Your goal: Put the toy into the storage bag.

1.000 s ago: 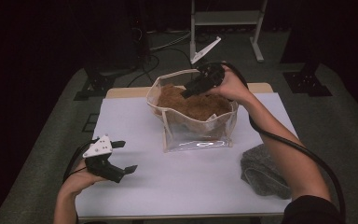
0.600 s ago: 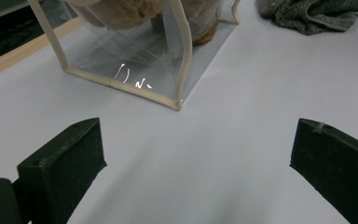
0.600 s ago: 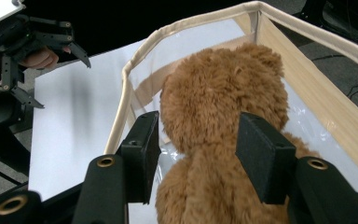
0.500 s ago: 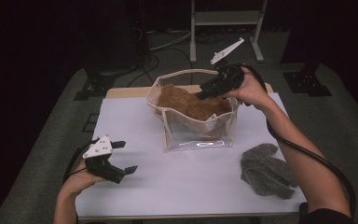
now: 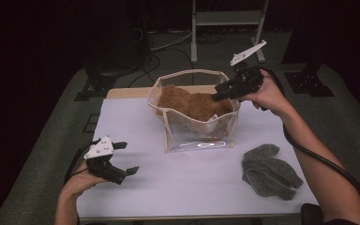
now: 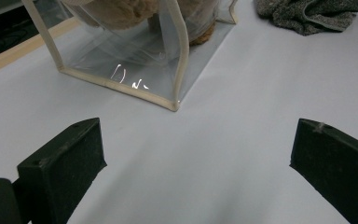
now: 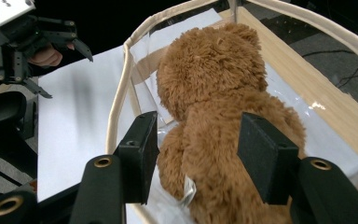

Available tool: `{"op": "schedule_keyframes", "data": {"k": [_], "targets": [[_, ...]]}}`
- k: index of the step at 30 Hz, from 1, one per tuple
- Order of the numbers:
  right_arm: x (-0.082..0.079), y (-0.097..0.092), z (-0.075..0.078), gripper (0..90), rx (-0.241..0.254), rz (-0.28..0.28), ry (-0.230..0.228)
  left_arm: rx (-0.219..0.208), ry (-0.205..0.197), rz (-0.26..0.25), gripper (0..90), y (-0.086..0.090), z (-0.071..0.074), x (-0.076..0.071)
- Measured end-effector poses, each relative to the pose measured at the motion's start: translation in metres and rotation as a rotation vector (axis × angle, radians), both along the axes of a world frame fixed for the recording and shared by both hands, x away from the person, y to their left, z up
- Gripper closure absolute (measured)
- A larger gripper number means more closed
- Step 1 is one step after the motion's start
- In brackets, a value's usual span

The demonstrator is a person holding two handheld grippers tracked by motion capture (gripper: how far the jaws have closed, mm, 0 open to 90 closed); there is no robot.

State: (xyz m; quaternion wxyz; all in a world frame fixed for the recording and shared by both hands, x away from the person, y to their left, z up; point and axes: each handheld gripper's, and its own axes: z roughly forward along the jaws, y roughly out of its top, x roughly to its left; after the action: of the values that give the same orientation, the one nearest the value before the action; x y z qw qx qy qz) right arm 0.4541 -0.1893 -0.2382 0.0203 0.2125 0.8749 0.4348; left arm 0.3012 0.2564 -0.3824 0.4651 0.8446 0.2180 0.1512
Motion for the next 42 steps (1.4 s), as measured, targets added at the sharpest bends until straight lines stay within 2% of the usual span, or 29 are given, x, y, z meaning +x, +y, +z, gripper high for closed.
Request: {"op": "schedule_keyframes", "data": {"k": [11, 26, 32, 40, 42], "targets": [[-0.016, -0.038, -0.002, 45.9, 0.032, -0.046, 0.008, 0.008, 0.008, -0.003, 2.0, -0.002, -0.002, 0.001], [-0.034, -0.076, -0.012, 44.6, 0.07, -0.089, 0.023, 0.005, 0.01, -0.001, 2.0, -0.002, -0.002, 0.001], [-0.043, -0.097, -0.023, 44.1, 0.092, -0.117, 0.048, 0.005, 0.018, -0.002, 2.0, -0.004, -0.005, 0.001], [-0.048, -0.114, -0.036, 43.3, 0.105, -0.142, 0.072, 0.006, 0.022, 0.001, 2.0, -0.005, -0.006, 0.002], [-0.05, -0.119, -0.044, 42.7, 0.103, -0.153, 0.084, 0.016, 0.021, 0.0, 2.0, -0.005, -0.007, 0.003]]}}
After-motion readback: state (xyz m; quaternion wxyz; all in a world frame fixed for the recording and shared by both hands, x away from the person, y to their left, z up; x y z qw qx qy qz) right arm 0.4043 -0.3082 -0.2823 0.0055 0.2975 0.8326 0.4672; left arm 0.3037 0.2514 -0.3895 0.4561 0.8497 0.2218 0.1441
